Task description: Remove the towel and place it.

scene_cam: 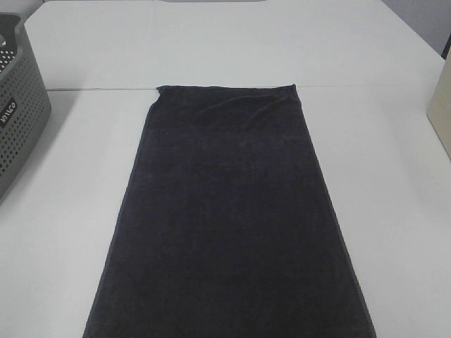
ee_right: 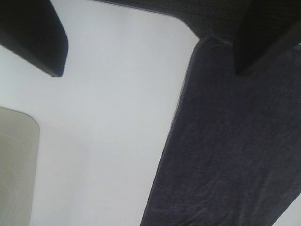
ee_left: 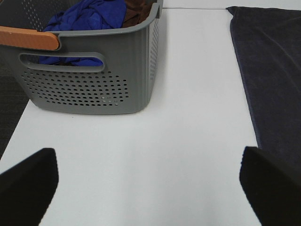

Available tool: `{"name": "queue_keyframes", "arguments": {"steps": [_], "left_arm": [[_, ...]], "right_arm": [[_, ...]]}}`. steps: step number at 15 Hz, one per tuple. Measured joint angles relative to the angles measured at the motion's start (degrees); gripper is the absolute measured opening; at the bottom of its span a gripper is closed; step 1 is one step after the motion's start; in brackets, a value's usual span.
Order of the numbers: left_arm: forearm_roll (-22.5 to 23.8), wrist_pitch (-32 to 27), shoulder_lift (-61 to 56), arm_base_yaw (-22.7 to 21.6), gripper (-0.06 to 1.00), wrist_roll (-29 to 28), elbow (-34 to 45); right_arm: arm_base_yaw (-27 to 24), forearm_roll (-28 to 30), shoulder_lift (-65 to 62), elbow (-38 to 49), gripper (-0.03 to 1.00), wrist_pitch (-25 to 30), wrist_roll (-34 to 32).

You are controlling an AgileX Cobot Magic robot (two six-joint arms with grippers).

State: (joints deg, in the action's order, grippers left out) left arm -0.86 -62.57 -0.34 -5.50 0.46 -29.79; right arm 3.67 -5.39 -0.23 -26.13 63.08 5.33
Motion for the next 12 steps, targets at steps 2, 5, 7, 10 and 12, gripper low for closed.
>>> {"name": "queue_keyframes", "arguments": {"steps": [2, 5, 7, 10, 12], "left_arm": [[0.00, 0.00, 0.00, 0.00, 0.99, 0.00, 0.00], [0.00, 0.00, 0.00, 0.00, 0.99, 0.00, 0.00], [0.06, 0.00, 0.00, 0.00, 0.99, 0.00, 0.00], [0.86, 0.06, 0.00, 0.00, 0.99, 0.00, 0.00], [1.20, 0.06, 0.00, 0.00, 0.99, 0.00, 0.00]], "right_arm": [[0.00, 0.00, 0.00, 0.00, 0.92, 0.00, 0.00], [0.00, 0.00, 0.00, 0.00, 0.92, 0.00, 0.00], [0.00, 0.00, 0.00, 0.00, 0.92, 0.00, 0.00], [0.00, 0.00, 0.00, 0.00, 0.92, 0.00, 0.00], [0.00, 0.00, 0.00, 0.00, 0.92, 0.00, 0.00]]}}
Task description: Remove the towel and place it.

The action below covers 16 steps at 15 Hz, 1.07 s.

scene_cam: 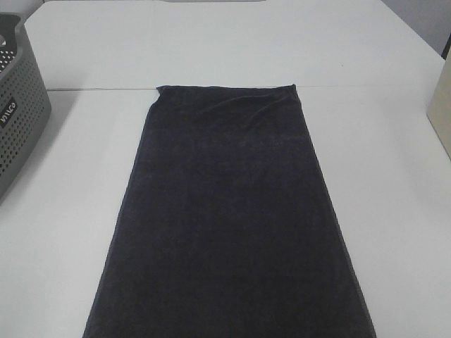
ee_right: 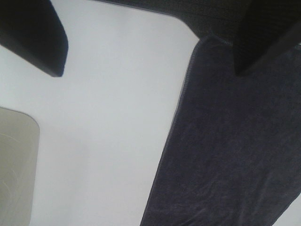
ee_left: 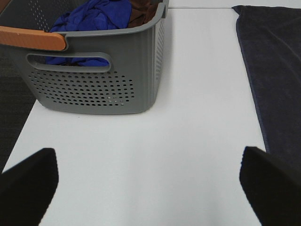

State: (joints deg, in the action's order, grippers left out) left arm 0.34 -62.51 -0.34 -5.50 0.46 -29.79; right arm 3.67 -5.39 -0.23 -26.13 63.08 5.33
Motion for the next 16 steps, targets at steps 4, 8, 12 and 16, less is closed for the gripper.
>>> {"name": "queue_keyframes", "arguments": {"steps": [4, 8, 12, 16], "left_arm": [[0.00, 0.00, 0.00, 0.00, 0.99, 0.00, 0.00], [0.00, 0.00, 0.00, 0.00, 0.99, 0.00, 0.00], [0.00, 0.00, 0.00, 0.00, 0.99, 0.00, 0.00], [0.00, 0.00, 0.00, 0.00, 0.99, 0.00, 0.00]], "right_arm": [[0.00, 0.00, 0.00, 0.00, 0.92, 0.00, 0.00], [0.00, 0.00, 0.00, 0.00, 0.92, 0.00, 0.00], [0.00, 0.00, 0.00, 0.00, 0.92, 0.00, 0.00], [0.00, 0.00, 0.00, 0.00, 0.92, 0.00, 0.00]]}}
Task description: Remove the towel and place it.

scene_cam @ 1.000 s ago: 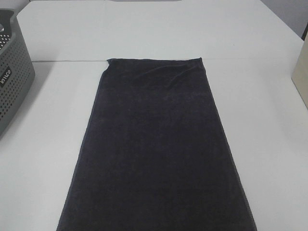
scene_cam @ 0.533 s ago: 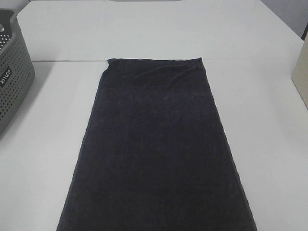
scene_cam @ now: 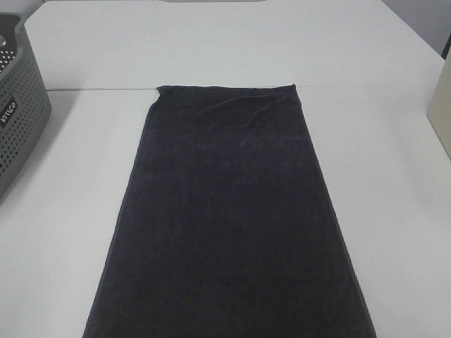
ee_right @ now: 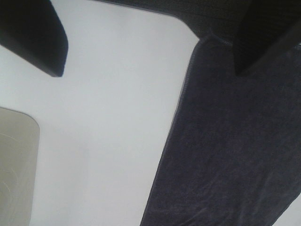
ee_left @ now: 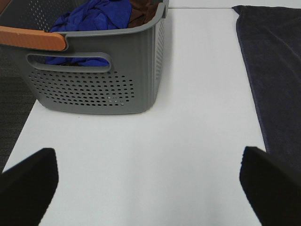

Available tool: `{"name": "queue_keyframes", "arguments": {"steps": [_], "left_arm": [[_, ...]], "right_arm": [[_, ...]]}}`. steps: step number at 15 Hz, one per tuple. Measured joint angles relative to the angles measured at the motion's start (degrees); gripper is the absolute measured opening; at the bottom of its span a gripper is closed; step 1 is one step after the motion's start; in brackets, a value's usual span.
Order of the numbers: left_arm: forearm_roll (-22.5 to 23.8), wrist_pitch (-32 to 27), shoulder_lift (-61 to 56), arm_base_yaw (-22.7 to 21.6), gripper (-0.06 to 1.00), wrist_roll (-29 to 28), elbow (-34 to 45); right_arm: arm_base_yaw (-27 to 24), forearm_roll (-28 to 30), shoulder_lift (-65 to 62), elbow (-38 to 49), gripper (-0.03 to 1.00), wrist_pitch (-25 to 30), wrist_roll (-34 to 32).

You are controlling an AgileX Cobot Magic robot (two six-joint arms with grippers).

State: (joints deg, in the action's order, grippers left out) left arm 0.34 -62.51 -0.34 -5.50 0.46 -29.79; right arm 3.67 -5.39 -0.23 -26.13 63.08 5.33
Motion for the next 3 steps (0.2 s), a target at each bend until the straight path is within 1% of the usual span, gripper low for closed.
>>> {"name": "queue_keyframes", "arguments": {"steps": [3], "left_arm": [[0.00, 0.00, 0.00, 0.00, 0.99, 0.00, 0.00]], "right_arm": [[0.00, 0.00, 0.00, 0.00, 0.92, 0.00, 0.00]]}}
